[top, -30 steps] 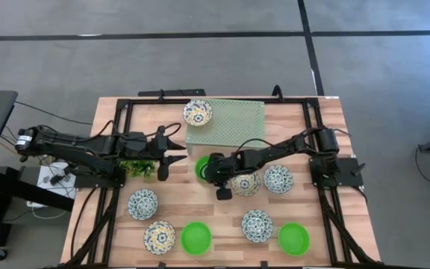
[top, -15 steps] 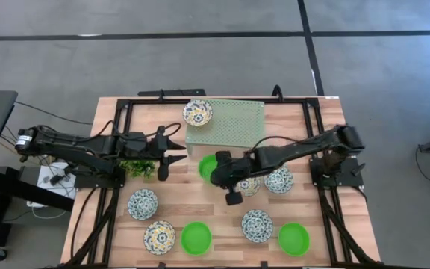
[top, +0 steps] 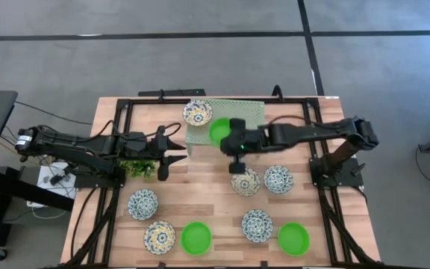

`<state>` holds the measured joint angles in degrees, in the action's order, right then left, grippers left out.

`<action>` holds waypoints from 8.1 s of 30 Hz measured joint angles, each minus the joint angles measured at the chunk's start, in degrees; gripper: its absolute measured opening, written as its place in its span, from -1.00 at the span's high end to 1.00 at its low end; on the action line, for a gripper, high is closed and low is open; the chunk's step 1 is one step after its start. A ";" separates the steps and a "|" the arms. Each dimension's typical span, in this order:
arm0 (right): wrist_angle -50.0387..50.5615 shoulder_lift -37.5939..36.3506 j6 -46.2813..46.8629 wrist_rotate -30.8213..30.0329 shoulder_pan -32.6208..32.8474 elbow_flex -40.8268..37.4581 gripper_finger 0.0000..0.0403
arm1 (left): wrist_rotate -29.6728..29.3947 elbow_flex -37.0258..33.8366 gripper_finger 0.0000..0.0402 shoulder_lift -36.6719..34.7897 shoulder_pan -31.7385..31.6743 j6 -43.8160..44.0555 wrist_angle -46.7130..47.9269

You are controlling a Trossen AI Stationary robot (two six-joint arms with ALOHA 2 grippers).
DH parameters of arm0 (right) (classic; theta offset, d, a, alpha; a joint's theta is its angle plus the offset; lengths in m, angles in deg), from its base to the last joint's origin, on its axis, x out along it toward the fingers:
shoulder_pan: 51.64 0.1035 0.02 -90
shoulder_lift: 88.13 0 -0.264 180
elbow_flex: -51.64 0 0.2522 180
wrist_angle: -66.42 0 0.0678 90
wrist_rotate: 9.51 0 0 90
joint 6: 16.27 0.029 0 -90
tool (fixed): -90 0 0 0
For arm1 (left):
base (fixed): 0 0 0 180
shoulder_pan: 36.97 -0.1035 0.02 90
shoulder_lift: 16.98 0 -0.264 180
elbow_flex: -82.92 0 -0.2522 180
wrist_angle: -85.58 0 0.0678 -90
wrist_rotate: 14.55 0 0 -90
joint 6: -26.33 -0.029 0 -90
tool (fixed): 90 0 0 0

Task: Pick & Place Mini bowls
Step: Put the top green bowl on the shelf, then put the top blue bowl on the shelf

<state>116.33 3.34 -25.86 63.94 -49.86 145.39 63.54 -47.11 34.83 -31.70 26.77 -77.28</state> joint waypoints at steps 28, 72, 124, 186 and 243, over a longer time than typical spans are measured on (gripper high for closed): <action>0.45 2.68 -1.51 9.40 -15.43 -0.04 0.98 | 0.00 0.02 0.30 0.00 -0.02 -0.20 -0.01; -2.30 2.74 -2.96 11.25 -15.63 -1.53 0.62 | -0.01 0.02 0.30 0.00 -0.02 -0.20 -0.02; 30.45 -6.39 39.90 -4.49 21.67 -1.70 0.46 | 0.01 0.02 0.30 0.00 -0.01 1.95 0.72; 17.35 -4.51 60.24 15.13 20.79 -23.98 0.95 | -0.02 0.00 0.30 -0.01 -0.01 1.27 -1.30; 32.63 1.97 4.50 -4.36 -10.23 4.02 0.93 | -0.01 -0.02 0.30 -0.02 -0.07 1.29 -2.23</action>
<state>148.96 5.30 -21.36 59.59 -60.09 149.41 63.53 -47.13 34.81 -31.76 28.06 -79.51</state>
